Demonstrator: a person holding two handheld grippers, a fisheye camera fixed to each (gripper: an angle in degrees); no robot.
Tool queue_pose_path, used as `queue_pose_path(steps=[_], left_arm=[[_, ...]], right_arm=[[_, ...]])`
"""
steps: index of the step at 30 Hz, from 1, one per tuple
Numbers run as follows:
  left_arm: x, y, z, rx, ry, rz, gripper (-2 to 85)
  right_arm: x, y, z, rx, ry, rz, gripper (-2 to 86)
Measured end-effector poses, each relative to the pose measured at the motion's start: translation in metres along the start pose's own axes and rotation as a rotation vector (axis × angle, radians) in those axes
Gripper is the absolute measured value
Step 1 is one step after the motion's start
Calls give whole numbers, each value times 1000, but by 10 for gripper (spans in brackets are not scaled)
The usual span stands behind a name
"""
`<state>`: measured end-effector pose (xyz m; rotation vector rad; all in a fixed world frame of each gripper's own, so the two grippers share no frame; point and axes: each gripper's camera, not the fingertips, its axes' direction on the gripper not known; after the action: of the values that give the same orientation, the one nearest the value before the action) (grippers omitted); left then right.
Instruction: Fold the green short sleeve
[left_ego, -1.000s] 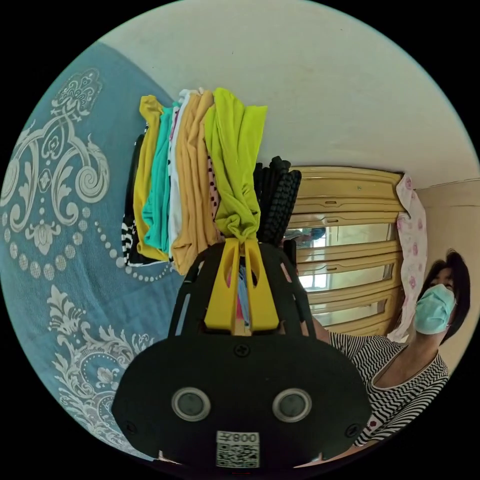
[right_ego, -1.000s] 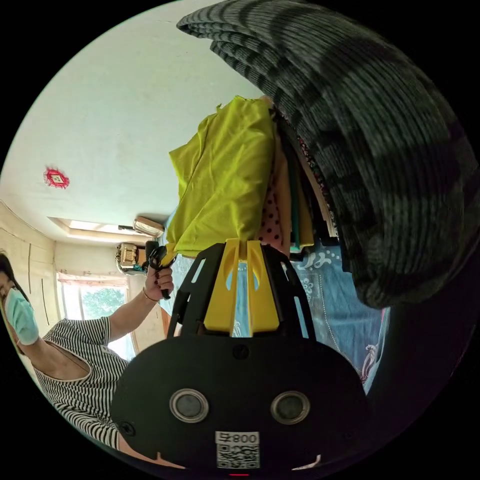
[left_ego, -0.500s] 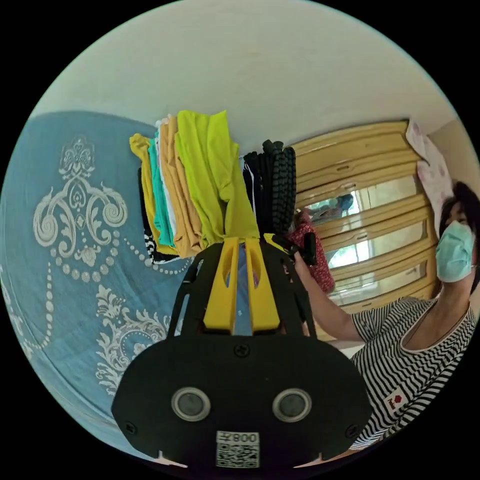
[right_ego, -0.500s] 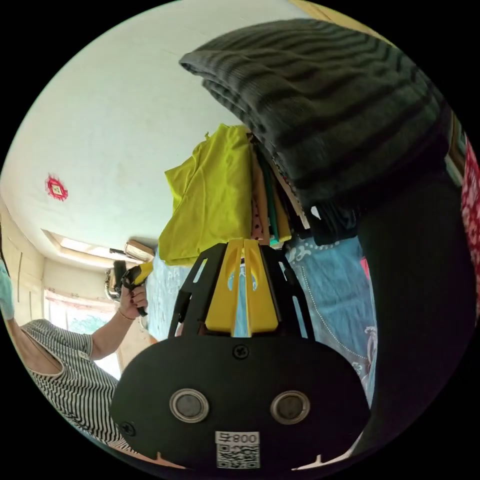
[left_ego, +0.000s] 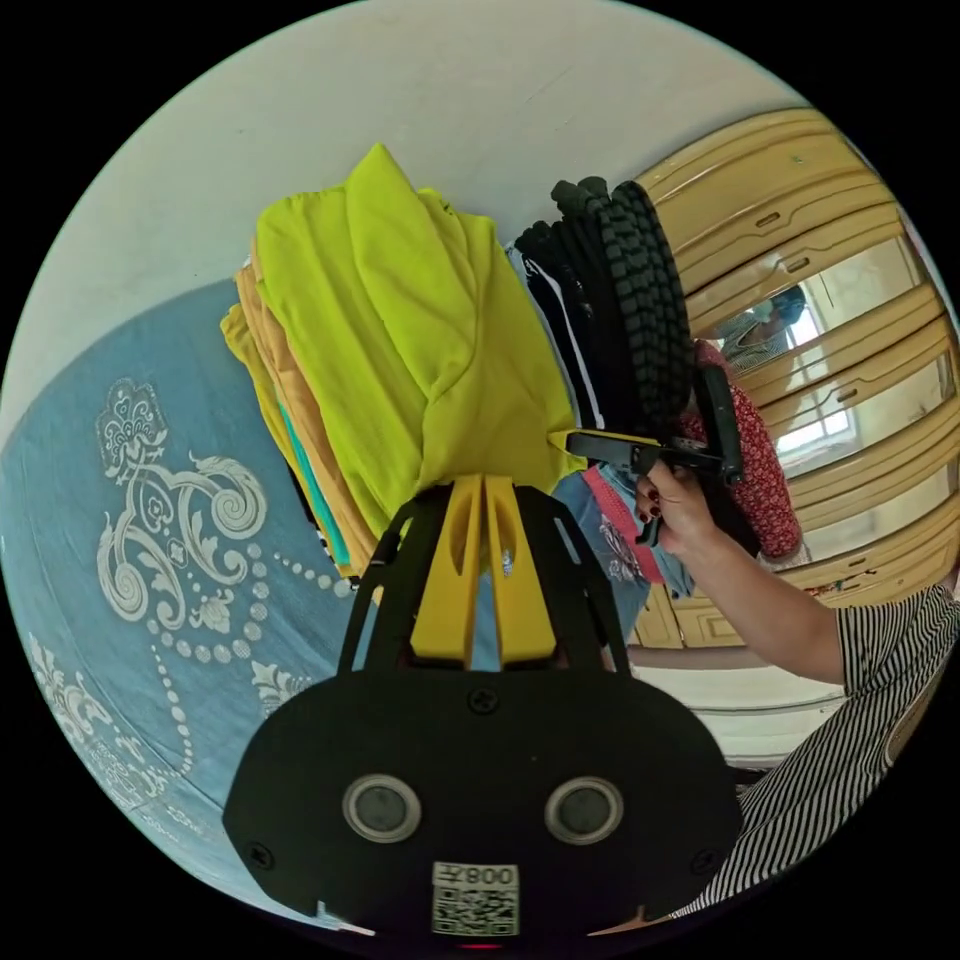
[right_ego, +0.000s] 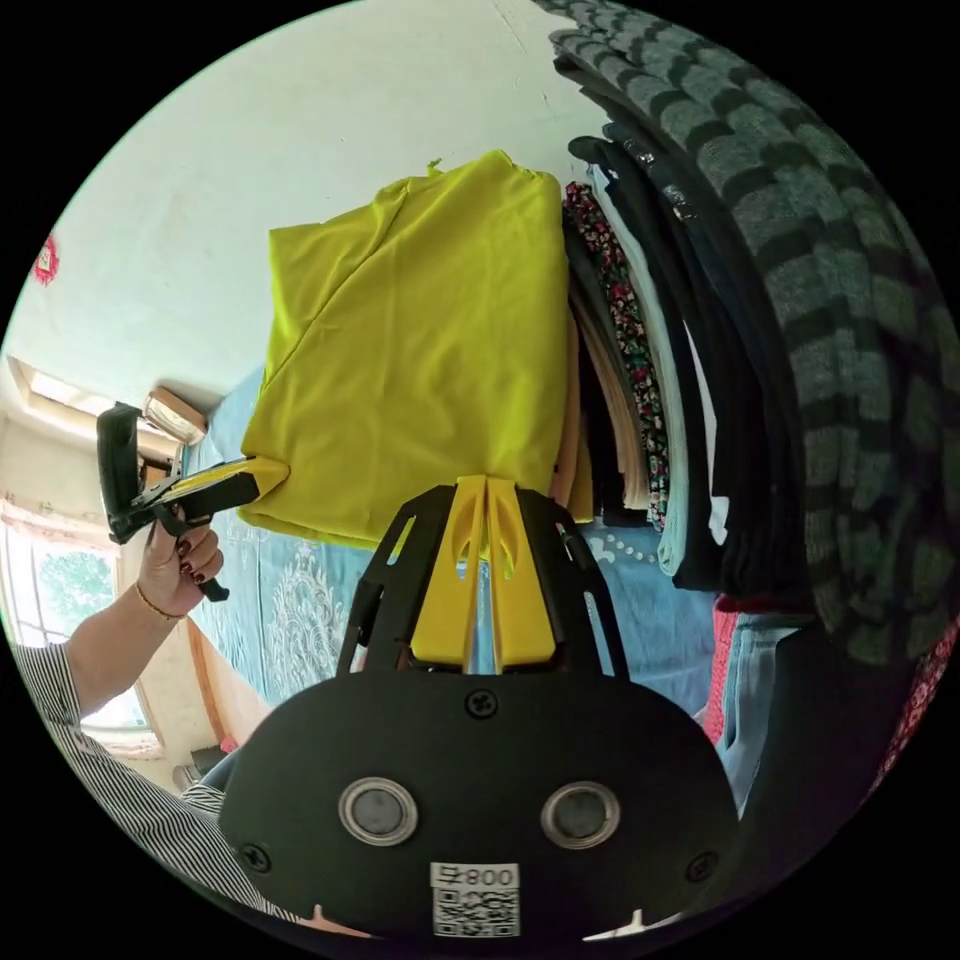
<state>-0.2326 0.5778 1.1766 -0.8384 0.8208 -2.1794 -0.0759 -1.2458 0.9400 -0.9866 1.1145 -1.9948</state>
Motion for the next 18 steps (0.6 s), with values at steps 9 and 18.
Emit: queue_pose_path(steps=[9,18], left_arm=[[22,69,-68,84,111,-28,6],[40,128,-87,-62,247,-35,7]], right_arm=[[35,66,-23,152,-18,19,11],[82,-17,-119,465,243,-92,83]])
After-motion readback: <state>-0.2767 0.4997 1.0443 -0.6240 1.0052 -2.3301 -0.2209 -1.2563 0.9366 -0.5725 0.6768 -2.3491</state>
